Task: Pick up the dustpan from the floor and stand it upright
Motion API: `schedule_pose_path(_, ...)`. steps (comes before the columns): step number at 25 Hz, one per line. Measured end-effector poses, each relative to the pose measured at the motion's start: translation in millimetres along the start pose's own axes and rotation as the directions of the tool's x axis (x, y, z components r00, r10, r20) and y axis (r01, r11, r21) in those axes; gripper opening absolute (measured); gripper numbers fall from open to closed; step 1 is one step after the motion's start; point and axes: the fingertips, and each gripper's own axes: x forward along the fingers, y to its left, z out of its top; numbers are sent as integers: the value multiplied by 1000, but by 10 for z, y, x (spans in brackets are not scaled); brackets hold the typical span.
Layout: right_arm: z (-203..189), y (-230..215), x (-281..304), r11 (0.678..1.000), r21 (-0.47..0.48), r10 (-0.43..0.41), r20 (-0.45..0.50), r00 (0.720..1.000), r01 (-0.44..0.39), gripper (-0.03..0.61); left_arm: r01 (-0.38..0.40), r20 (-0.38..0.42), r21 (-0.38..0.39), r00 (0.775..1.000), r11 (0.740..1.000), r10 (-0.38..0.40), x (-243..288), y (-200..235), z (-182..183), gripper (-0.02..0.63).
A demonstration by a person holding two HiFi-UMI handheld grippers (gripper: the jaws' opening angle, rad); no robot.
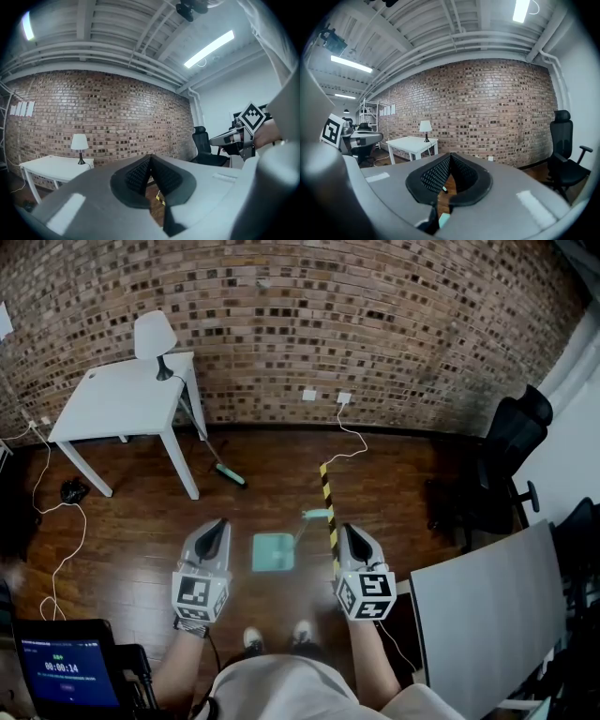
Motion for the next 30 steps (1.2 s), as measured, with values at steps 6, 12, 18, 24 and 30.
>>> schedule_pose_path(6,-7,88,-470,998,21,-54,10,998,54,14,87,1,-4,996,996,-87,-246,-125,98,2)
schedule_pose_path(12,-228,183,-863,996,54,-75,-5,997,75,14,108,5,-26,994,994,-108,-667,-375,14,2)
schedule_pose_path(18,-299,292,-1593,999,29,-38,35,999,37,14,71,20,-44,997,997,-70,-1352,-694,-6,2)
schedule_pose_path(24,-434,293,-2533,999,19,30,70,997,-31,14,36,47,-43,998,998,-34,-2157,-1346,45,2)
schedule_pose_path(30,-733,397,-3602,996,-48,79,45,996,-77,14,42,34,-26,999,999,-41,-3059,-2151,-72,2)
